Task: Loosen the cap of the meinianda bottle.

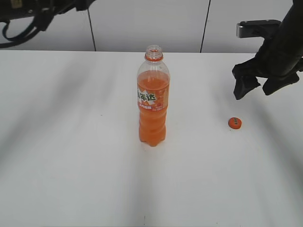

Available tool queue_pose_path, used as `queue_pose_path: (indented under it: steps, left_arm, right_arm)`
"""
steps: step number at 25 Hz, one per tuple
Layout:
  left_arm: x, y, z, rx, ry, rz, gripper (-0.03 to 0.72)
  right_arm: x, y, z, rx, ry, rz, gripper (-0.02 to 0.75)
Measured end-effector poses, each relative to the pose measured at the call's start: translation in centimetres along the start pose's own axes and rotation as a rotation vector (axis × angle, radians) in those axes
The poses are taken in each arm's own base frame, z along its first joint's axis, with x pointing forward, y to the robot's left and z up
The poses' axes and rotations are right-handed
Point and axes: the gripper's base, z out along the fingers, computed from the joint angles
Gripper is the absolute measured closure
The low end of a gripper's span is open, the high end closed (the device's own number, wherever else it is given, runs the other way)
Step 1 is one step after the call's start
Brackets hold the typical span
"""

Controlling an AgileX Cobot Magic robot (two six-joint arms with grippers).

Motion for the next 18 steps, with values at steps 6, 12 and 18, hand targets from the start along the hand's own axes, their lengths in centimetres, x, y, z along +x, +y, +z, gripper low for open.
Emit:
queue_pose_path:
  steps: [6,12,18]
  left_arm:
    - [0.5,6.3,-2.0,-0.371,0.133,-0.083,0.098]
    - [1.0,9.7,-3.5,-0.553,0.187,-0.114,0.098]
    - [4.8,13.6,-3.7,-0.719,0.38,-0.222,0.098]
  right_arm:
    - [0.5,0.0,-0.1,-0.003,0.048,0.002,0.146]
    - [0.6,-1.4,-0.2,0.006,0.055,0.036,0.146]
    - [0.9,-3.1,-0.4,0.019,0.062,0.078,0.146]
